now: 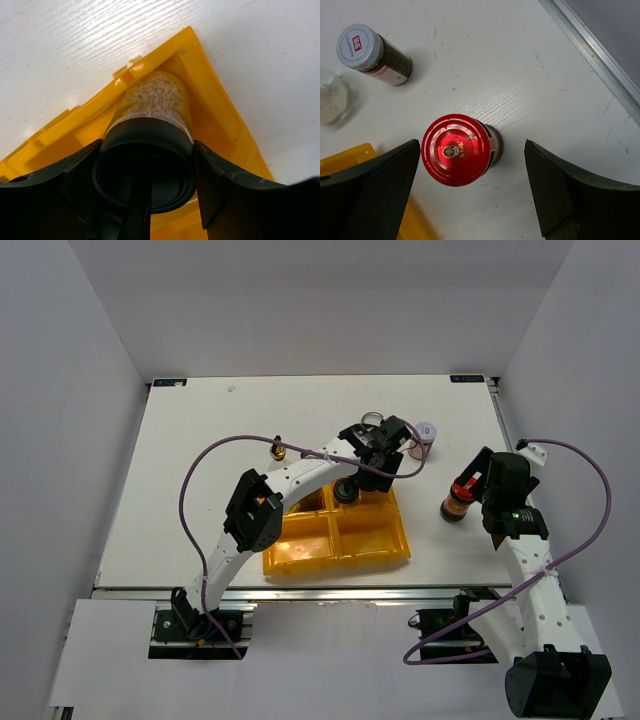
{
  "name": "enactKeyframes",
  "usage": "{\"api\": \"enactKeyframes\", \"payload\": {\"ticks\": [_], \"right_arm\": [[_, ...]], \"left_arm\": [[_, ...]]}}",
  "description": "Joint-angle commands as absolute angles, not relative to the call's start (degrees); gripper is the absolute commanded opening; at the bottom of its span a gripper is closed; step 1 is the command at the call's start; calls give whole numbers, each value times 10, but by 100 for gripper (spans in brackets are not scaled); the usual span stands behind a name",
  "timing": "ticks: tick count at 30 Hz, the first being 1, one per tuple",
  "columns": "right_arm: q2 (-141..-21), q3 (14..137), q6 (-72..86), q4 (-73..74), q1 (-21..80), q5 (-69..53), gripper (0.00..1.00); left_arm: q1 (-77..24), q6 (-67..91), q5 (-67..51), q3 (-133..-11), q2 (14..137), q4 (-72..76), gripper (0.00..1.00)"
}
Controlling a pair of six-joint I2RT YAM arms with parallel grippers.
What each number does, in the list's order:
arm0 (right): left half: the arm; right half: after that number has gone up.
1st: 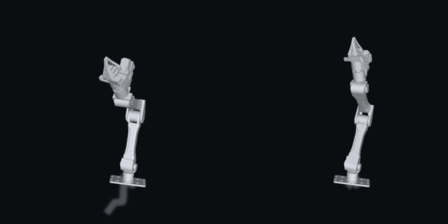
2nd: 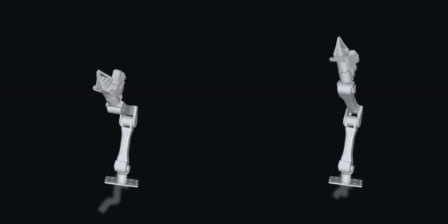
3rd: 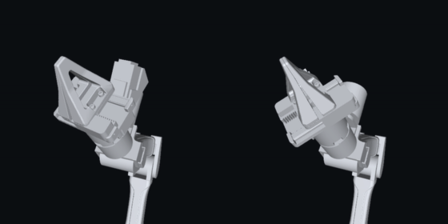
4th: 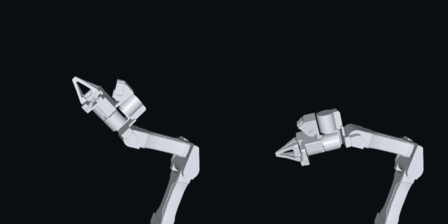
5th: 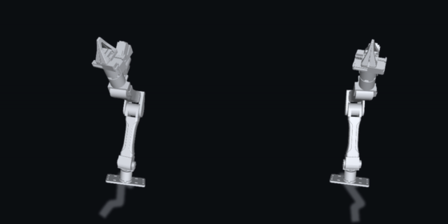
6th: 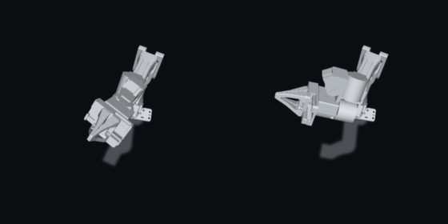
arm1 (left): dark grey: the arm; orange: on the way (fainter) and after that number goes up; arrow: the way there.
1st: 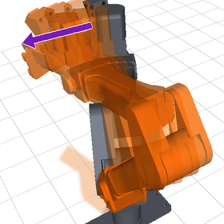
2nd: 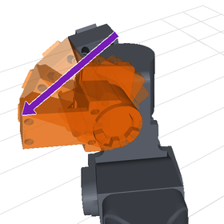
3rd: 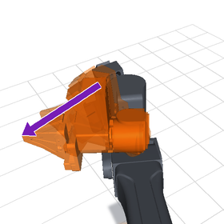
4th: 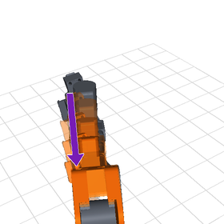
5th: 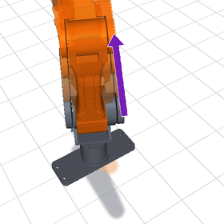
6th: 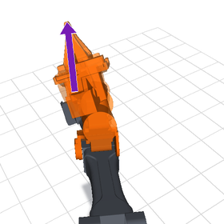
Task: Organize the condiment bottles
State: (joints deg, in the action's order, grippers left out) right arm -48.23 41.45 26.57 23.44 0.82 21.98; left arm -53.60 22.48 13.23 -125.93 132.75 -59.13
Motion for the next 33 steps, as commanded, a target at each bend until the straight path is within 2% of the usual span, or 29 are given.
{"api": "enactKeyframes", "payload": {"ticks": [1, 6, 7, 9, 17, 25, 28, 32, 33], "right_arm": [[-478, 416, 261, 214, 6, 216, 89], [-475, 422, 255, 217, 6, 201, 89], [-473, 424, 253, 219, 6, 200, 89], [-469, 432, 253, 231, 6, 197, 89], [-460, 458, 254, 282, 6, 183, 89], [-490, 467, 252, 315, 6, 193, 89], [-520, 462, 248, 303, 6, 181, 89], [-556, 446, 235, 267, 6, 183, 88], [-562, 443, 236, 261, 6, 186, 87]], "left_arm": [[-537, 229, 149, -1267, 1306, -598, 55], [-537, 227, 149, -1270, 1297, -589, 73], [-537, 224, 149, -1271, 1296, -588, 87], [-538, 221, 148, -1283, 1296, -588, 97], [-537, 197, 141, -1341, 1292, -592, 98], [-523, 165, 201, -1383, 1218, -548, 98], [-491, 174, 219, -1366, 1160, -531, 98], [-426, 205, 249, -1276, 1049, -499, 98], [-411, 211, 249, -1217, 1022, -483, 98]]}}
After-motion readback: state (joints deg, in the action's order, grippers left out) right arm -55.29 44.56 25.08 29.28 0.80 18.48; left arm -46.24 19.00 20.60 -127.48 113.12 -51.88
